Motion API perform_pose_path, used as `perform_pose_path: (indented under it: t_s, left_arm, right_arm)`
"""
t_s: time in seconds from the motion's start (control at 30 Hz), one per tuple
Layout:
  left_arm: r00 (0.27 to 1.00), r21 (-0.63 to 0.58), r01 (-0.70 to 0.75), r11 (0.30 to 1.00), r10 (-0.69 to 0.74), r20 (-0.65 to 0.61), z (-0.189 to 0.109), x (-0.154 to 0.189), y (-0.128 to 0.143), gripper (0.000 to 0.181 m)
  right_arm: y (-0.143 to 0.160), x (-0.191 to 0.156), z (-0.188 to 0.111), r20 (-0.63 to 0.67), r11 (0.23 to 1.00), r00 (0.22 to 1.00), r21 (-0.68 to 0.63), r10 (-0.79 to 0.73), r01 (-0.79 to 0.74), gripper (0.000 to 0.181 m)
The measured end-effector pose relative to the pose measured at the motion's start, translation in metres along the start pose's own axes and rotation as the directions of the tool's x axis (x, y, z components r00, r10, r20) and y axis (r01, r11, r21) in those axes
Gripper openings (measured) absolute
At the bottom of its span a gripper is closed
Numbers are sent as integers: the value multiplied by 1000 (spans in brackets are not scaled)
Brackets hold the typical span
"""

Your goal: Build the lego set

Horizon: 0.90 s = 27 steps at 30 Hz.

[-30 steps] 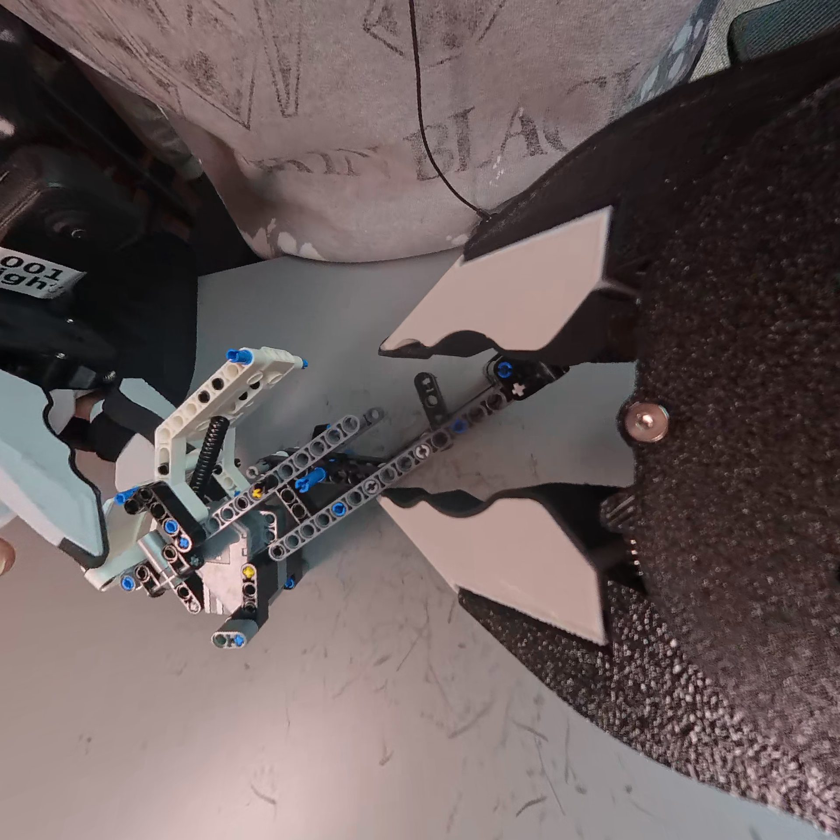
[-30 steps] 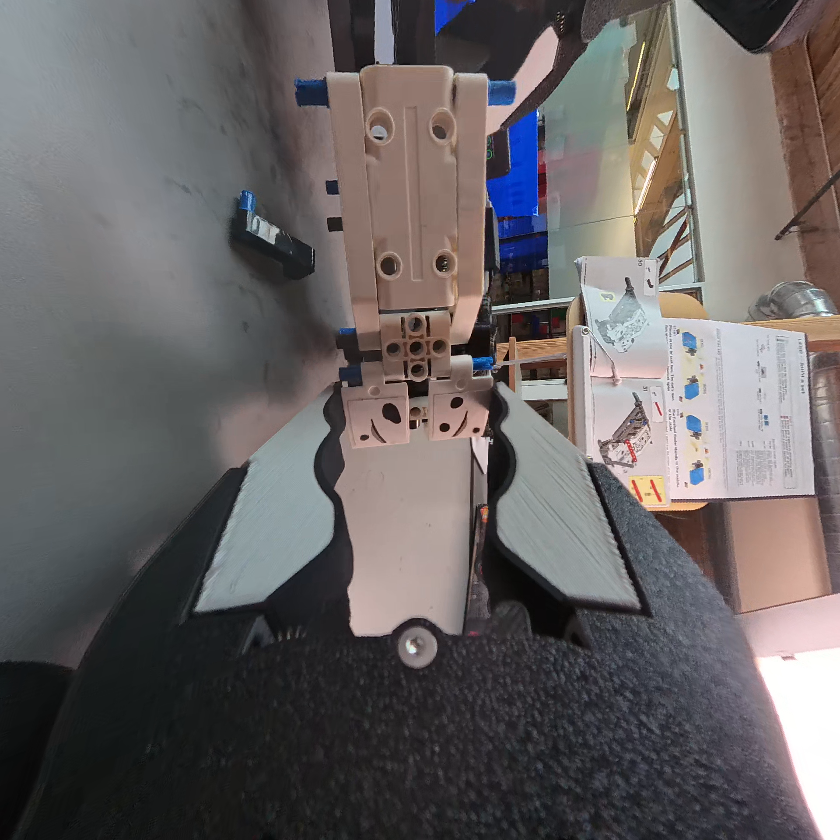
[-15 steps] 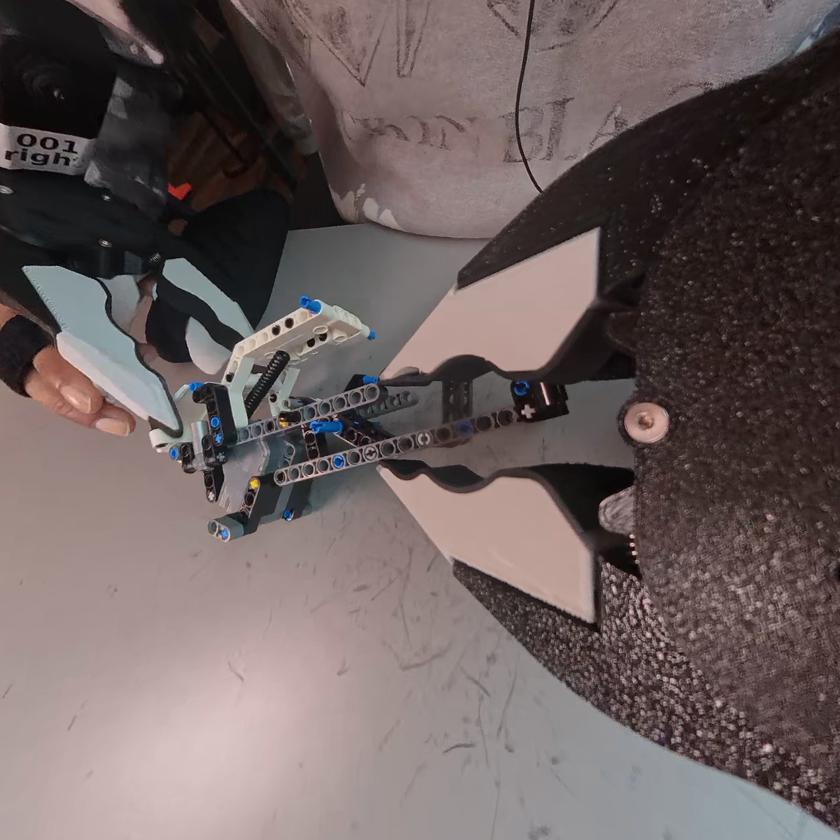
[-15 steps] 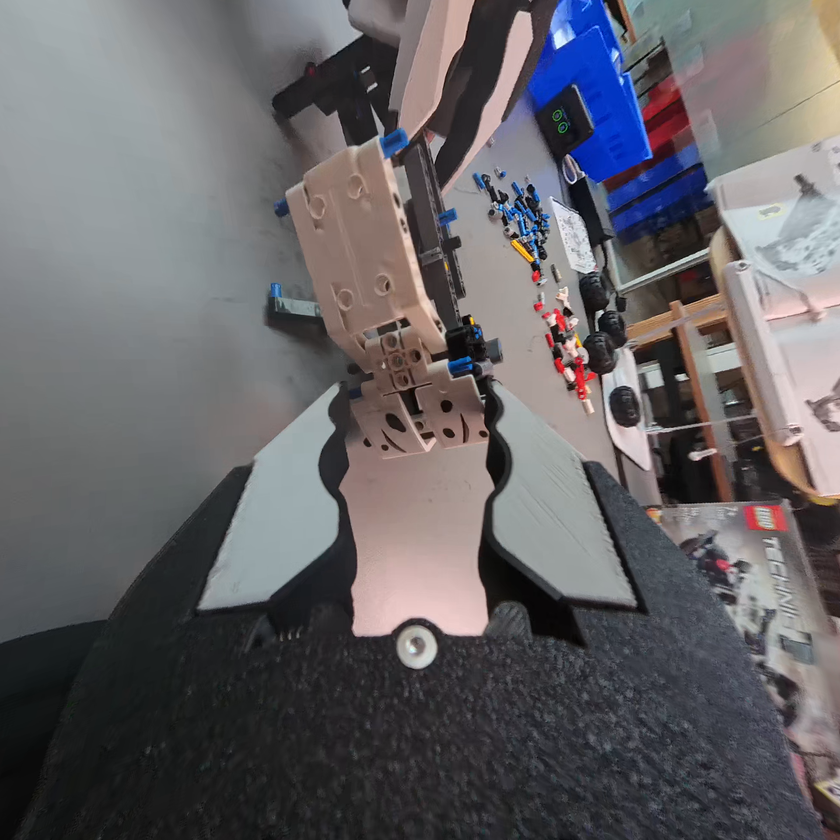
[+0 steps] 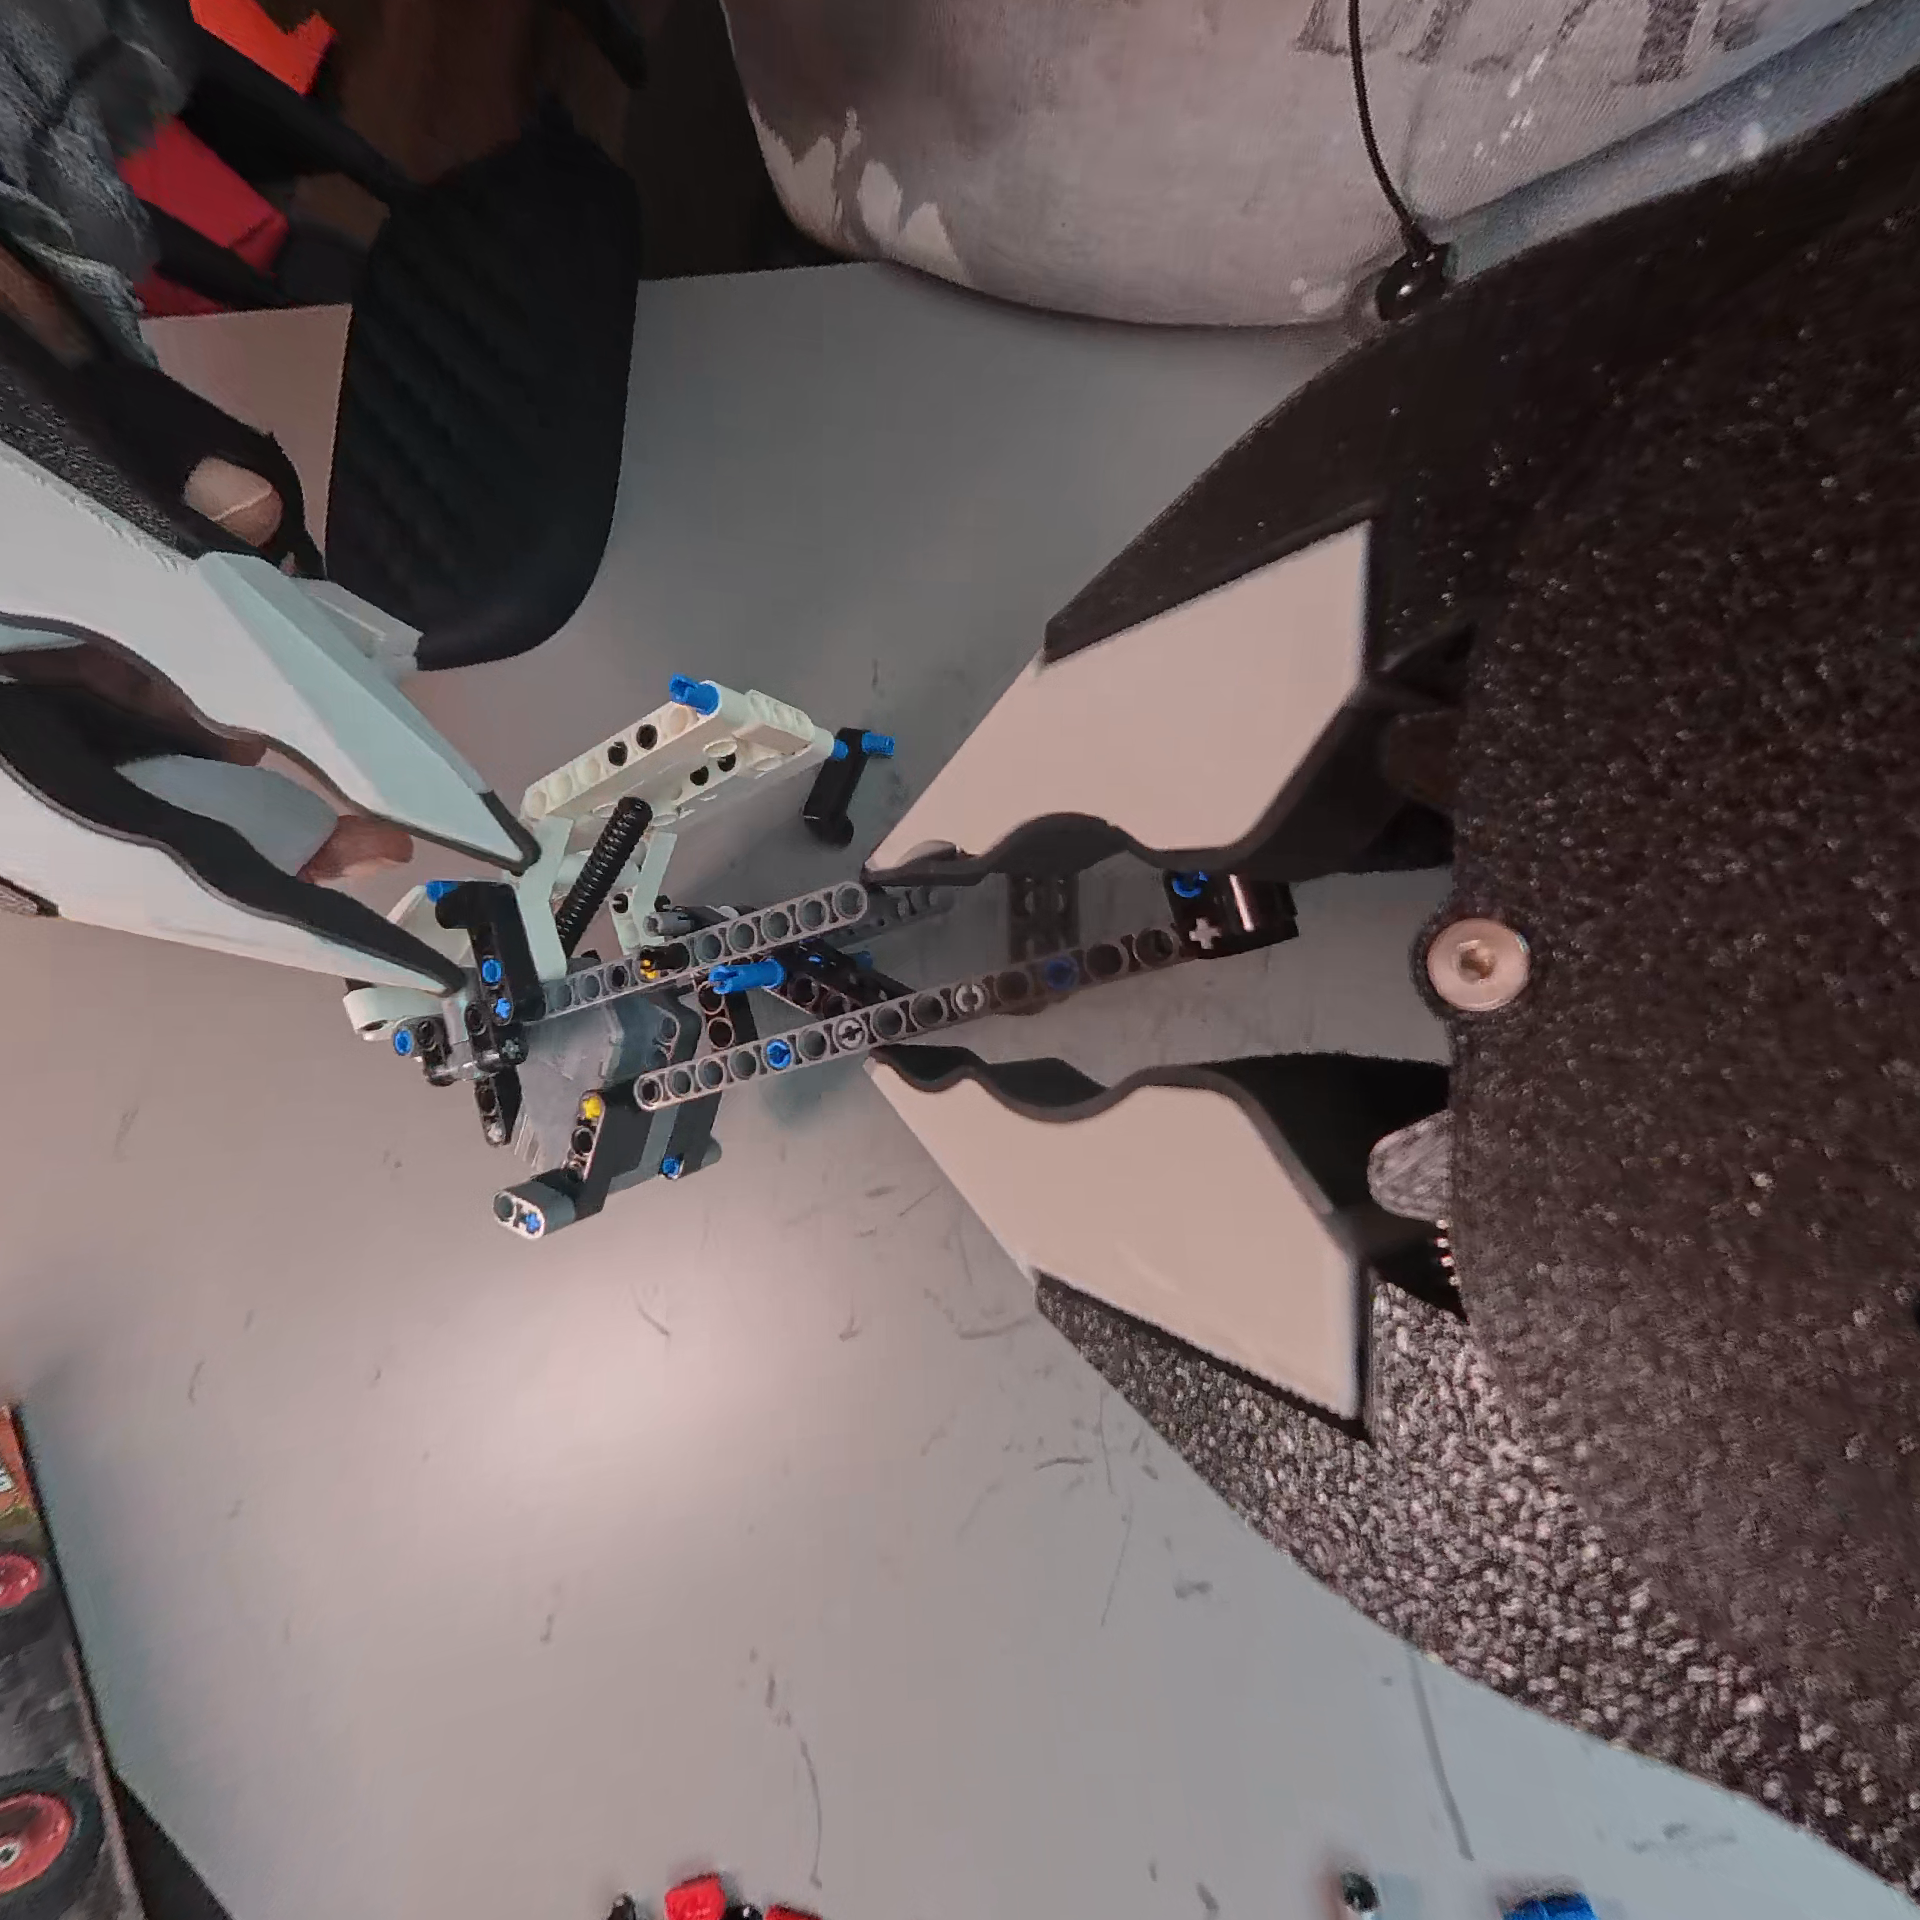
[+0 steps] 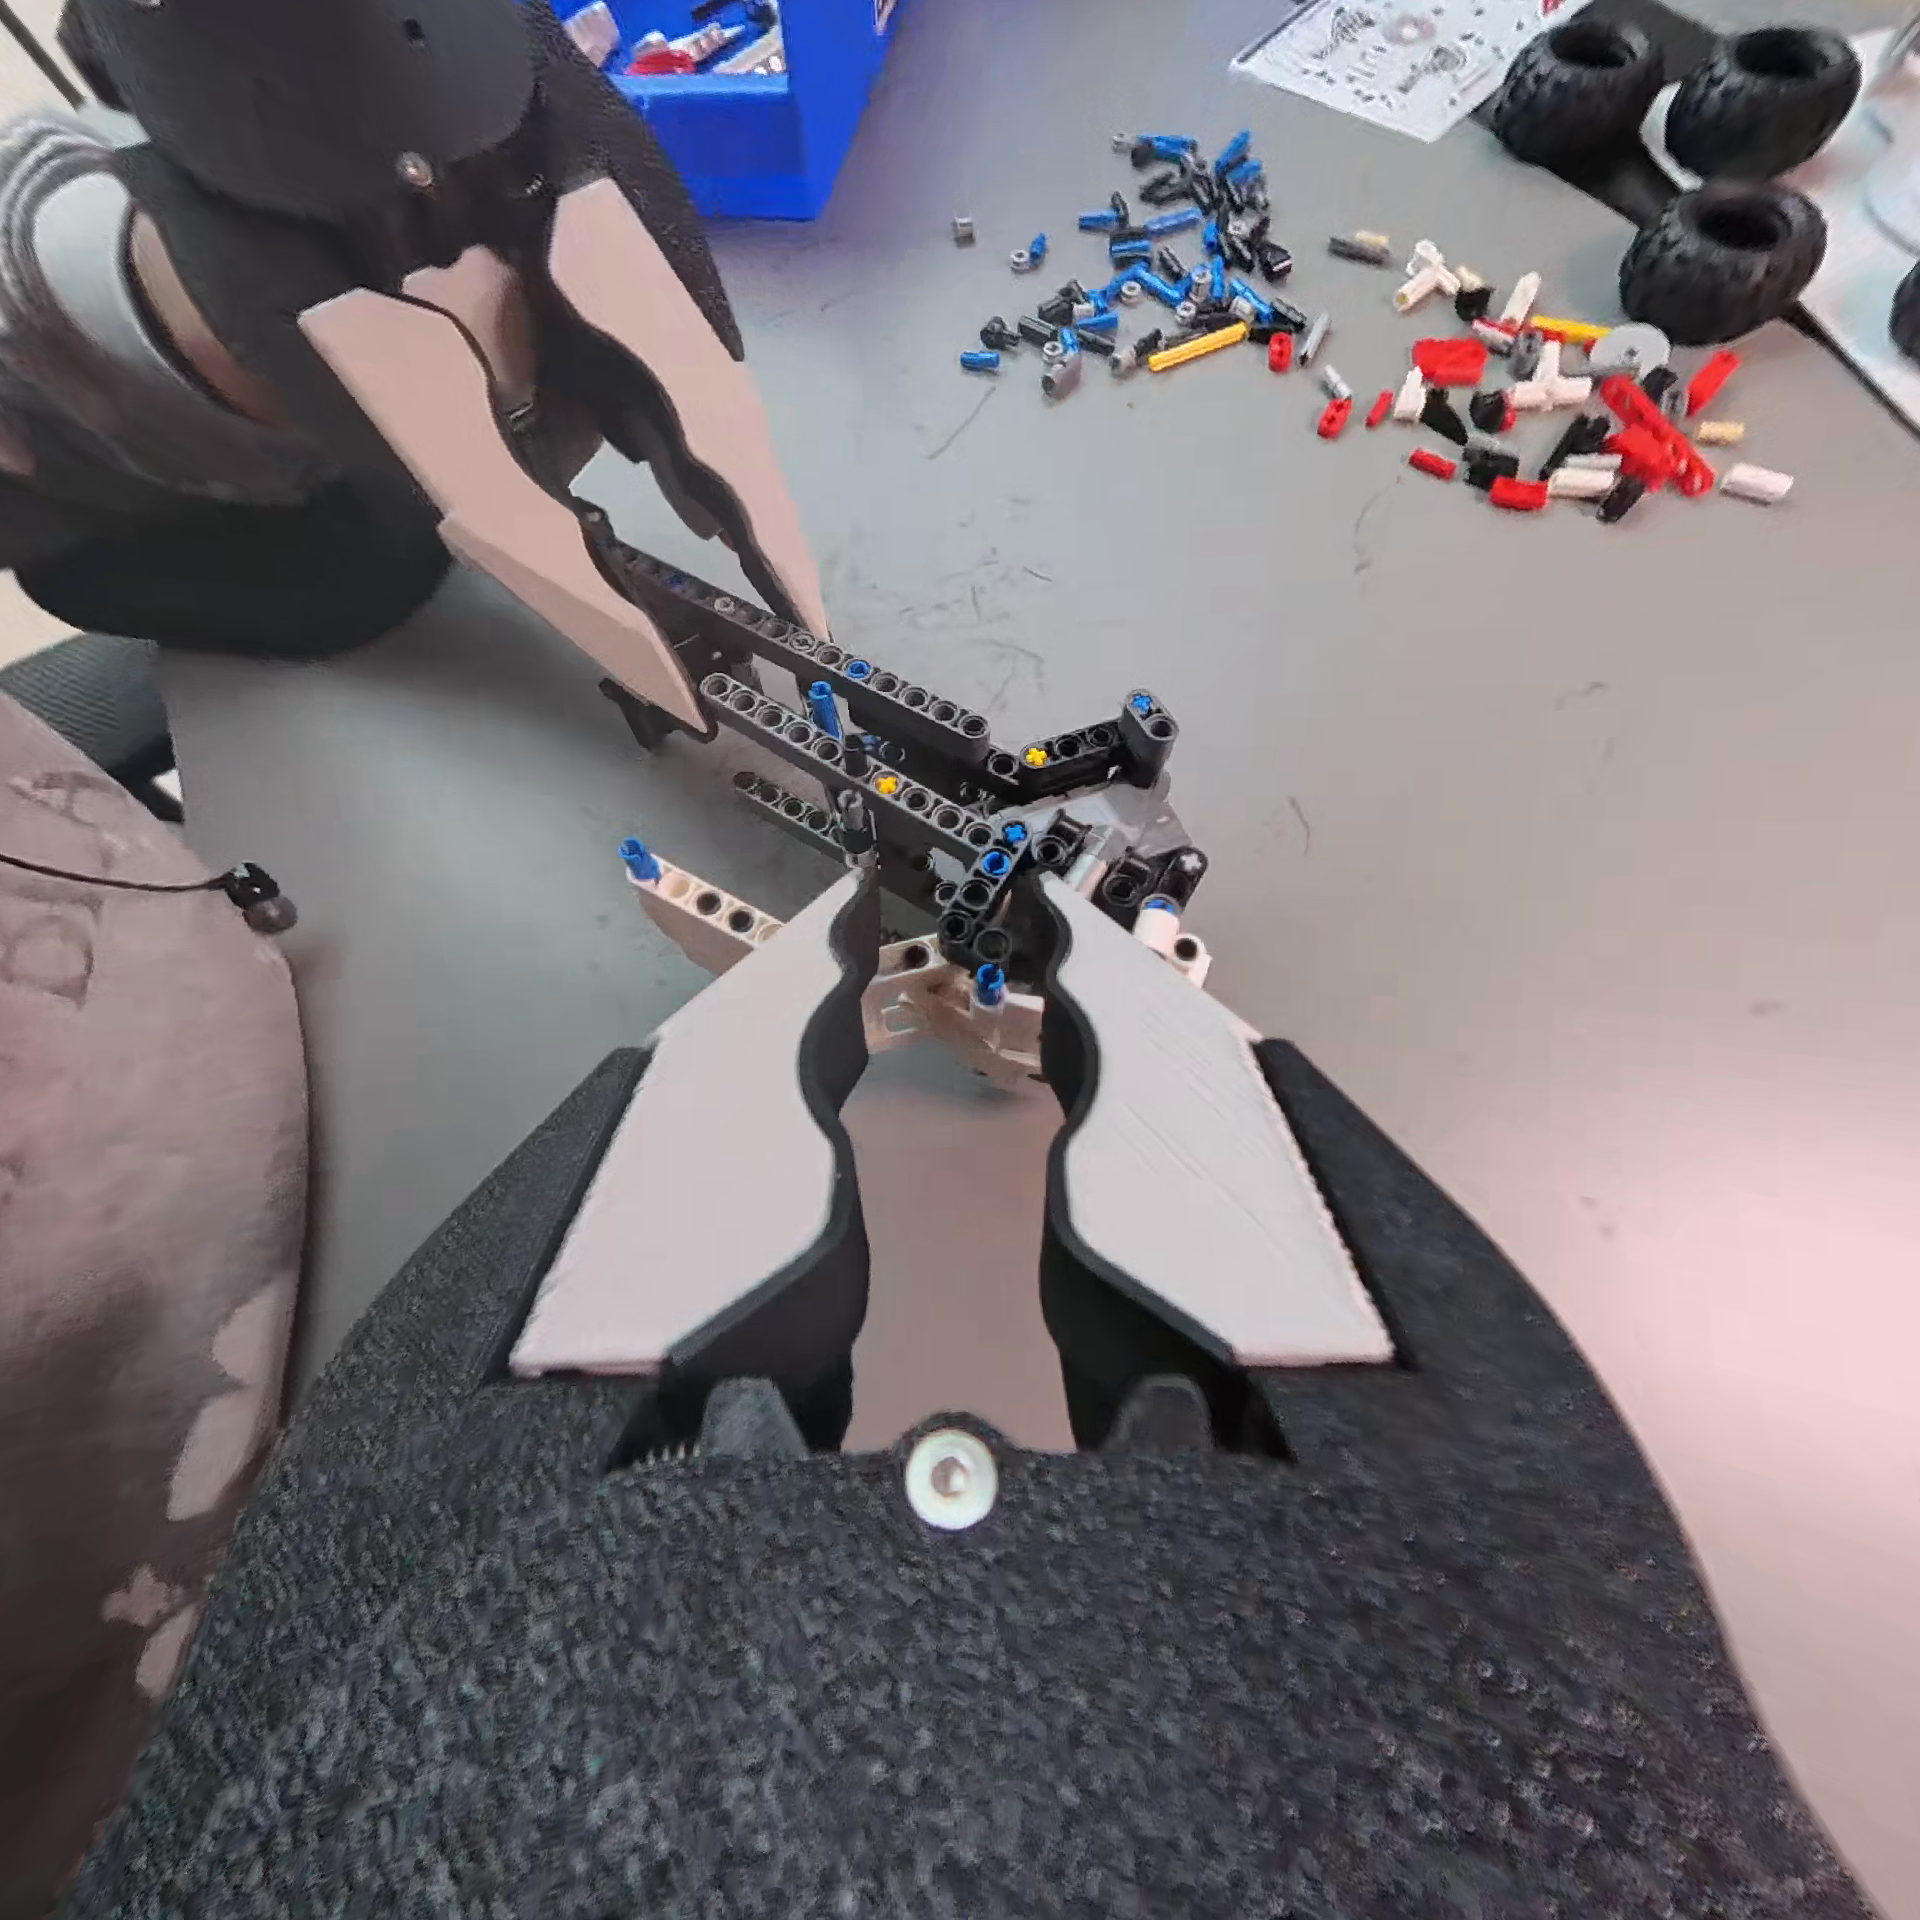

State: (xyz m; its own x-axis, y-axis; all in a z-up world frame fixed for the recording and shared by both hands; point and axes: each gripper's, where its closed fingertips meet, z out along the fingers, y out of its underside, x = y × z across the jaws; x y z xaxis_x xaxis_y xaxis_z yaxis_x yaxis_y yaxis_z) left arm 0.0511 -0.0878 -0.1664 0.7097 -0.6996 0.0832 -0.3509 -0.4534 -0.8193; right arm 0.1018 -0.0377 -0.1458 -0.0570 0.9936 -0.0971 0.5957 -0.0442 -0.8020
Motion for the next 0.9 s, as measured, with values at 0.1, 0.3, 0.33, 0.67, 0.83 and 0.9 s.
perform_pose_path:
  t_s: [0.1, 0.3, 0.33, 0.67, 0.83, 0.9]
  left_arm:
    - [997, 0, -48, 999, 48, 63, -1, -2, -1, 30]
    - [972, -38, -140, 989, 145, 186, -1, -2, -1, 29]
    - [964, -48, -159, 986, 165, 206, -1, -2, -1, 29]
    - [971, -32, -162, 986, 166, 173, 0, 0, -1, 32]
    - [997, 37, -80, 996, 80, 9, 1, 13, -3, 53]
    - [998, 45, -47, 998, 49, -50, 0, 18, -3, 65]
  right_arm:
    - [-1, 8, 4, -77, 999, 997, -25, 23, -25, 14]
    - [3, 8, 8, -189, 988, 976, -129, -103, 79, 16]
    - [5, 9, 8, -205, 985, 971, -145, -125, 96, 15]
    - [6, 11, 13, -139, 999, 990, -37, 9, -14, 7]
    - [7, 9, 16, 10, 976, 977, 21, 215, -215, 7]
    - [5, 12, 17, 41, 962, 961, 25, 272, -273, 6]
